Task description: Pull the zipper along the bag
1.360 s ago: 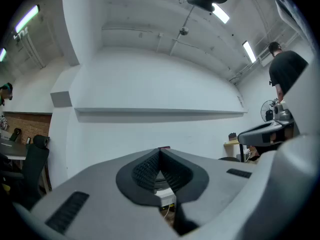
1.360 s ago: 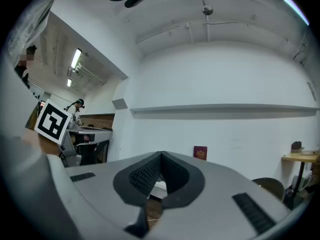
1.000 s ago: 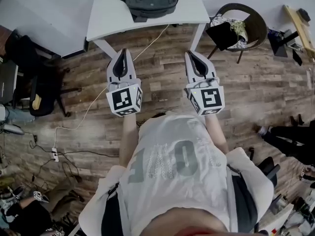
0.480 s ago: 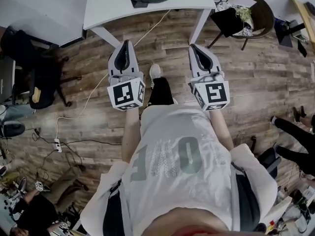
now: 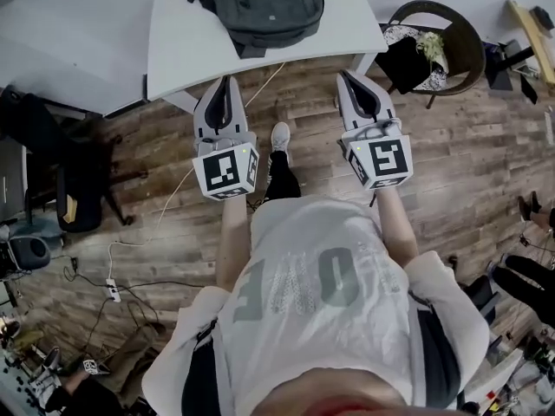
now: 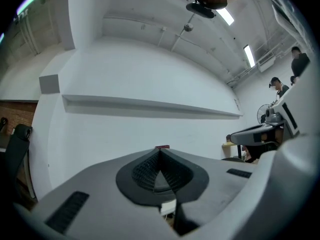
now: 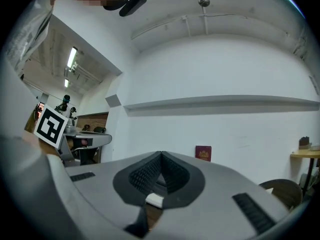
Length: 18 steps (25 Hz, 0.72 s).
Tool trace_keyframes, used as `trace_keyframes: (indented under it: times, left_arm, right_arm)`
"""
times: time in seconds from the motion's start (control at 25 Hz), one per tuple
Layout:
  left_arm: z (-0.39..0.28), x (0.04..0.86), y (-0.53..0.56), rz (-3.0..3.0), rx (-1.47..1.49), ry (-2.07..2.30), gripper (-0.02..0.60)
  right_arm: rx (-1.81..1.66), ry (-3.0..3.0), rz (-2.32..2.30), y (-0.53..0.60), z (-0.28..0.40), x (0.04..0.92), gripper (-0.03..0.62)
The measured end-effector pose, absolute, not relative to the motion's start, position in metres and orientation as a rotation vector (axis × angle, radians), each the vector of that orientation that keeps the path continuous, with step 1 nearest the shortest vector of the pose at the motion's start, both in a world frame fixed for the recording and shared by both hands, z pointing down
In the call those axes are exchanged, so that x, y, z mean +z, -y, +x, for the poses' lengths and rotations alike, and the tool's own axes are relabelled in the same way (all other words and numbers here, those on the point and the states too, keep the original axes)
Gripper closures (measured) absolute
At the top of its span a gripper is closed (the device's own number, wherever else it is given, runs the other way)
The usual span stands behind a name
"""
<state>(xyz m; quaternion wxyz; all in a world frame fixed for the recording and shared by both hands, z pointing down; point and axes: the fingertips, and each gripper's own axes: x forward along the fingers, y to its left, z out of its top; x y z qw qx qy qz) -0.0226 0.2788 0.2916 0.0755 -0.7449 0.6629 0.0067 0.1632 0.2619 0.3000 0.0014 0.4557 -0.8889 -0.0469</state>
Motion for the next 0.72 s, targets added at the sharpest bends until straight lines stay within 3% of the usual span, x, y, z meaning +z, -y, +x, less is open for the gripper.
trace_keyframes:
  times: [0.4,0.72]
  left_arm:
    - [-0.109,0.295,-0.108,-2.259,0.002,-2.033,0.557]
    - [-0.139,0.329,0.010,-2.403,-0.048,-1.978,0.557]
  right_arm:
    - [-0.084,2.678,1.419,-0.105,0.084,0.310,0.566]
    - [0.054,2.597,1.519,0.009,0.050,0.330,0.566]
